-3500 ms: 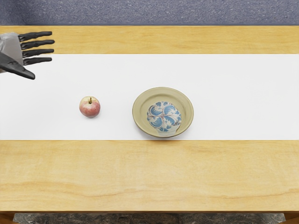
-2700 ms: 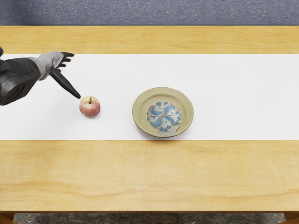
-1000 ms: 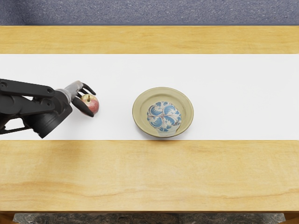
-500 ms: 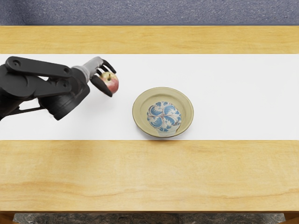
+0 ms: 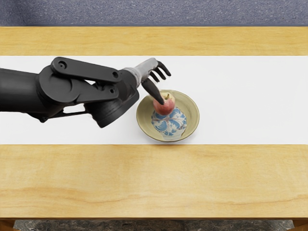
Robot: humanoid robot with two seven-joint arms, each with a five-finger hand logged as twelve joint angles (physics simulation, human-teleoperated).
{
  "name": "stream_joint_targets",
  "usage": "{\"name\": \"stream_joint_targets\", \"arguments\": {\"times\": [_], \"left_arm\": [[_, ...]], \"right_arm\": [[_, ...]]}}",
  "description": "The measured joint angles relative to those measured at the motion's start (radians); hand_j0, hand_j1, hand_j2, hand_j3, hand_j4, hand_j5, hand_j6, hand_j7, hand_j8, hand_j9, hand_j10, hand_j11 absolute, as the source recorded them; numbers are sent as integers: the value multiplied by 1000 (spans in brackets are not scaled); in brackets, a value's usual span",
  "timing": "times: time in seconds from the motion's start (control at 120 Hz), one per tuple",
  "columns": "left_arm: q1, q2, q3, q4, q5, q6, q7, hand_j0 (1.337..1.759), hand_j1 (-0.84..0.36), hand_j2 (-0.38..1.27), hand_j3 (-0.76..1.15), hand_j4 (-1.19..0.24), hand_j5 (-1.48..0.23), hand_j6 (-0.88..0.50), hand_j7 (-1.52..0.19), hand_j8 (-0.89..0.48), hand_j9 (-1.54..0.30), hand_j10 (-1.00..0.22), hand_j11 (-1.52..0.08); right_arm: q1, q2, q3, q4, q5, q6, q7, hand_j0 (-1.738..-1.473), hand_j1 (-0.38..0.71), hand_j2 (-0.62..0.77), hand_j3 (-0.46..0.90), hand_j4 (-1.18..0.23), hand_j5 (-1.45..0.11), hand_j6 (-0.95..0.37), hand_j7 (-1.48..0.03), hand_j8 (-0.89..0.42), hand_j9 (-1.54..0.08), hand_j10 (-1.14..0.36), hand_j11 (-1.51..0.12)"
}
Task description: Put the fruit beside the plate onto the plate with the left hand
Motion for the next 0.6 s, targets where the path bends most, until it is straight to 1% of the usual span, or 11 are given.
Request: {"name": "stream_joint_targets", "arguments": {"times": [0.058, 0.117, 0.2, 0.267, 0.317, 0.425, 0.5, 0.6], "left_arm": [[2, 2, -9, 0, 0, -1, -1, 1658, -35, 219, 0, -338, -460, -313, -455, -303, -448, -345, -448], [2, 6, -14, 0, 1, -1, -1, 1658, 57, 165, 0, -257, -350, -238, -345, -230, -341, -262, -340], [-4, 18, -17, 0, 2, -5, -1, 1658, 151, 111, 0, -174, -237, -162, -234, -157, -231, -178, -231], [-11, 57, -19, 0, 4, -25, -1, 1658, 203, 81, 0, -128, -174, -119, -172, -116, -170, -131, -170], [-17, 133, -21, 0, 6, -81, -1, 1658, 232, 64, 0, -103, -139, -96, -138, -93, -136, -105, -136], [-15, 333, -38, -2, 8, -265, -1, 1658, 276, 38, 0, -64, -87, -60, -86, -59, -85, -66, -85], [-5, 425, -48, -5, 9, -380, -1, 1658, 295, 27, 0, -47, -64, -45, -63, -43, -62, -48, -62], [35, 531, -54, -8, 9, -506, -1, 1658, 312, 18, 0, -32, -43, -31, -43, -30, -42, -33, -42]], "right_arm": [[0, 0, 0, 0, 0, 0, 0, -1658, -349, 0, 0, 0, 0, 0, 0, 0, 0, 0, 0], [0, 0, 0, 0, 0, 0, 0, -1658, -349, 0, 0, 0, 0, 0, 0, 0, 0, 0, 0], [0, 0, 0, 0, 0, 0, 0, -1658, -349, 0, 0, 0, 0, 0, 0, 0, 0, 0, 0], [0, 0, 0, 0, 0, 0, 0, -1658, -349, 0, 0, 0, 0, 0, 0, 0, 0, 0, 0], [0, 0, 0, 0, 0, 0, 0, -1658, -349, 0, 0, 0, 0, -1, 0, 0, 0, 0, 0], [0, 0, 0, 0, 0, 0, 0, -1658, -349, 0, 0, 0, 0, 0, 0, 0, 0, 0, 0], [0, 0, 0, 0, 0, 0, 0, -1658, -349, 0, 0, 0, 0, 0, 0, 0, 0, 0, 0], [0, 0, 0, 0, 0, 0, 0, -1658, -349, 0, 0, 0, 0, 0, 0, 0, 0, 0, 0]]}}
